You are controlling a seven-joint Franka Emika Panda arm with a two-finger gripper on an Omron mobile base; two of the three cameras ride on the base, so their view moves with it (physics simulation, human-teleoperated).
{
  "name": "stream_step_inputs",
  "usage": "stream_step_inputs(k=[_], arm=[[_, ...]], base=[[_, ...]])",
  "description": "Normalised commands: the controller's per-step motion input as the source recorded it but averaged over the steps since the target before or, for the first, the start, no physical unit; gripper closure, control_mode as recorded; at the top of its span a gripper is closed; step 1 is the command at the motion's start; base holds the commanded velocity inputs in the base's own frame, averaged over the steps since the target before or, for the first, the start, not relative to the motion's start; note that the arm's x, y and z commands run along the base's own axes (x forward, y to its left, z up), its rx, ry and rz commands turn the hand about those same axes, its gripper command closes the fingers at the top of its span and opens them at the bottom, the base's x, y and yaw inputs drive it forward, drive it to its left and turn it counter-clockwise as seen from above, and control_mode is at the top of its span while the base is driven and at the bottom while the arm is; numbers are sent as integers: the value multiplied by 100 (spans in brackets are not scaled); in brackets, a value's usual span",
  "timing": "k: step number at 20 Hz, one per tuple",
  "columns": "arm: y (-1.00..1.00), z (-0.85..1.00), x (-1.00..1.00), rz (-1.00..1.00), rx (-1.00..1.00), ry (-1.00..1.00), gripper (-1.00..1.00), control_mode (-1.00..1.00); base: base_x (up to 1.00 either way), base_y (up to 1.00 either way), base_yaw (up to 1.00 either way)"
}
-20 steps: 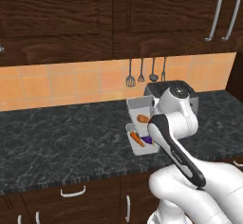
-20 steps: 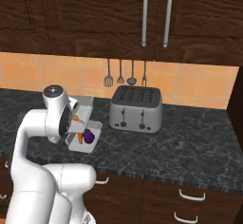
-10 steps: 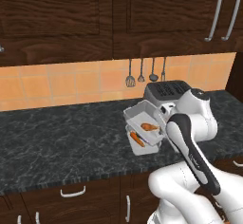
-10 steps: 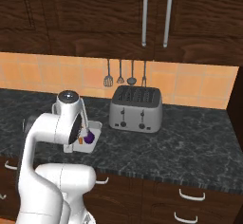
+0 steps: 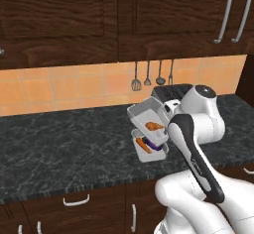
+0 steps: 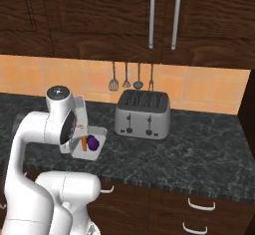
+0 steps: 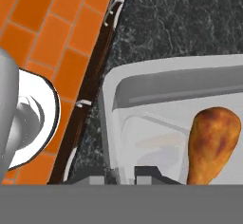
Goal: Take the meat container that has the chicken drumstick and place it on the second highest rack of the freezer. Then take the vegetable container that has the eggplant and carrot and place it on the highest rack of the freezer.
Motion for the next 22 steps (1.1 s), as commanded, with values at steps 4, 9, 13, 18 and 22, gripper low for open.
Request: stream_step_inputs(k=[4, 9, 13, 18, 22], arm=[[0, 2, -1, -1, 0, 0, 100, 100], [0, 0, 0, 0, 0, 0, 100, 100], [0, 0, 0, 0, 0, 0, 100, 100], [0, 0, 0, 0, 0, 0, 100, 100], [0, 0, 0, 0, 0, 0, 100, 100]], base=[[0, 0, 0], [-53, -9, -6], [-100, -25, -19], [-70, -36, -42], [-34, -23, -61]])
